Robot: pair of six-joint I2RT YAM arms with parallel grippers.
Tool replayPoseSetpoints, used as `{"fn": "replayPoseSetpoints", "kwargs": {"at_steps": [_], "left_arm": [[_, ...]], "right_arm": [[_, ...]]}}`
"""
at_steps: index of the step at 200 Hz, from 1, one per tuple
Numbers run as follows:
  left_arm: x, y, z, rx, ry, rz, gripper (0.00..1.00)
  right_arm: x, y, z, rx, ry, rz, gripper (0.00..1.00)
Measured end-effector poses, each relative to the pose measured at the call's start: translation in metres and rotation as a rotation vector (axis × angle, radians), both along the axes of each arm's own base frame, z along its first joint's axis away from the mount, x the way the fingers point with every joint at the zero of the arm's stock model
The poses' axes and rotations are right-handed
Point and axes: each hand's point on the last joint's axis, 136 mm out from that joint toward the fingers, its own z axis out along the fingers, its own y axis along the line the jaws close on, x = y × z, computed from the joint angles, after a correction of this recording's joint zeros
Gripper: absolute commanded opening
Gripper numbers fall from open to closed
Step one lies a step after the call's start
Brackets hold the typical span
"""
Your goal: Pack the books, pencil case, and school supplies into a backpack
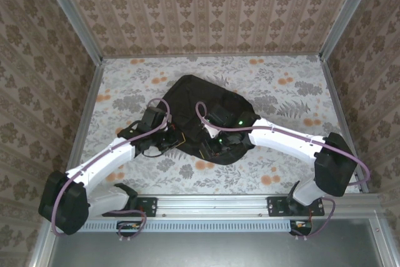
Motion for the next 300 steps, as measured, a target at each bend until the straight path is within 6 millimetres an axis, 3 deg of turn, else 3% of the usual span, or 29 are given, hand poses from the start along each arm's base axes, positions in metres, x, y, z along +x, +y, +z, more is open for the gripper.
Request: {"fn": "replayPoseSetpoints", "kwargs": {"at_steps": [34, 61, 105, 187, 241, 271, 300], "left_arm": [[0.0, 0.0, 0.0, -0.002, -0.002, -0.001, 0.01], [0.0, -0.001, -0.001, -0.004, -0.002, -0.002, 0.0], [-0.001, 0.0, -0.004, -0.004, -0.001, -0.002, 0.0], [0.006, 0.012, -0.001, -0.008, -0.003, 0.033, 0.0], [0.01, 0.022, 0.003, -0.011, -0.019, 0.048, 0.0], [0.009, 0.024, 0.001, -0.012, -0.016, 0.05, 0.0], [0.008, 0.024, -0.002, -0.011, -0.015, 0.05, 0.0]], "right_arm": [[0.002, -0.001, -0.016, -0.047, 0.012, -0.007, 0.5], [0.0, 0.0, -0.027, -0.086, 0.008, 0.002, 0.5], [-0.002, 0.003, -0.031, -0.111, -0.019, 0.014, 0.23], [-0.007, -0.003, -0.021, -0.072, -0.051, 0.004, 0.0], [-0.011, -0.01, -0.027, -0.068, -0.047, -0.012, 0.0], [-0.011, -0.011, -0.021, -0.056, -0.056, -0.014, 0.2], [-0.007, -0.005, -0.009, -0.039, -0.074, -0.001, 0.26]]}}
